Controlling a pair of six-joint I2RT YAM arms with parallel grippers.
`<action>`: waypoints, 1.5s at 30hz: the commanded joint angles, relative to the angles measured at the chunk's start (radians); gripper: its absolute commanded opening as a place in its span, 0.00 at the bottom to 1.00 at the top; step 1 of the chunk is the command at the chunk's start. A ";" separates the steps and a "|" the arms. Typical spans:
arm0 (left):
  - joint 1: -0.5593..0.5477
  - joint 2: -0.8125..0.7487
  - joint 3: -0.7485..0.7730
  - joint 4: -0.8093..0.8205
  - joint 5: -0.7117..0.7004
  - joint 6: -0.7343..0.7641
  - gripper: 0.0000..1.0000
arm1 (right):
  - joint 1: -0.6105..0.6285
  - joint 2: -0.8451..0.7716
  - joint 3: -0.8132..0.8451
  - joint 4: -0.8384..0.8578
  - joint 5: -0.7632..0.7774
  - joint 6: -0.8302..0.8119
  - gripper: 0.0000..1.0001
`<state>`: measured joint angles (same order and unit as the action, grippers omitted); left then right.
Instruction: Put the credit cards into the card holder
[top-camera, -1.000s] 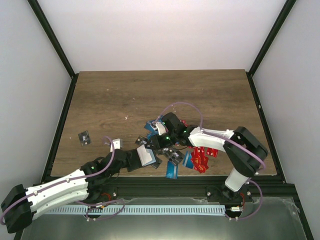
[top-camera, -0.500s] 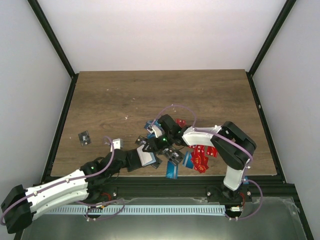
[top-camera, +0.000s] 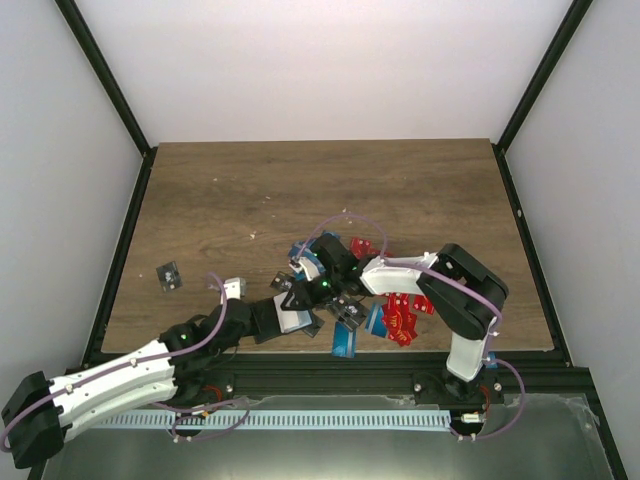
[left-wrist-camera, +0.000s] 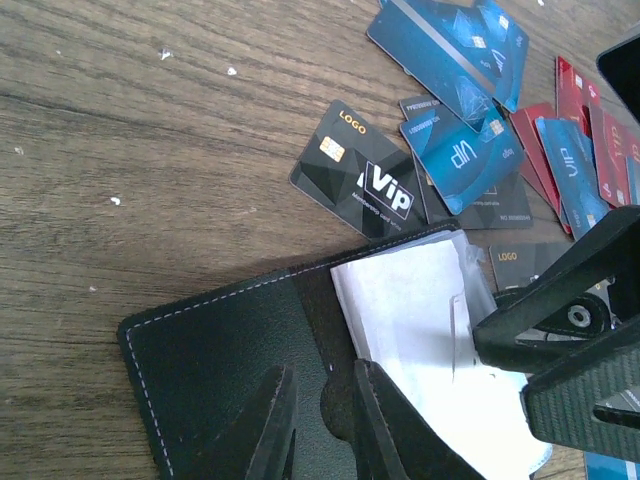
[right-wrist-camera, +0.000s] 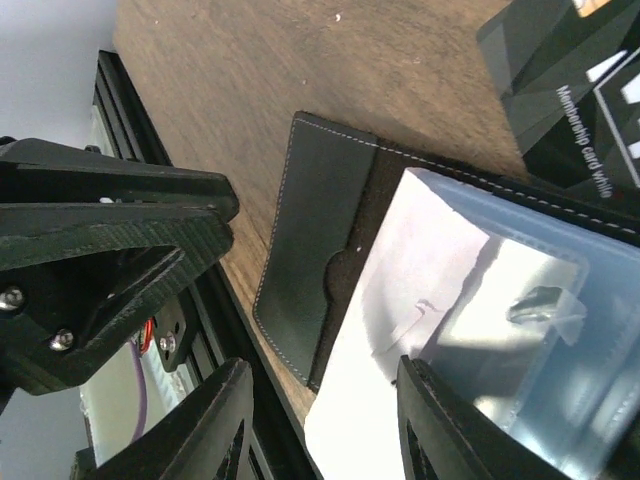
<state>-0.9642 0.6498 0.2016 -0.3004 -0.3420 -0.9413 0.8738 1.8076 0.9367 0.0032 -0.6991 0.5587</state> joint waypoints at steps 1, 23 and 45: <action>0.003 -0.013 -0.014 -0.001 0.003 0.001 0.18 | 0.009 0.017 0.026 0.043 -0.067 0.020 0.42; 0.004 -0.163 -0.033 -0.119 -0.040 -0.090 0.19 | 0.091 0.185 0.127 0.266 -0.187 0.200 0.44; 0.004 -0.179 -0.006 -0.056 0.044 -0.011 0.26 | 0.063 -0.078 0.104 -0.087 0.106 -0.017 0.58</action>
<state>-0.9611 0.4358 0.1814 -0.4183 -0.3481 -0.9905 0.9504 1.8317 1.0786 0.0010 -0.7223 0.6041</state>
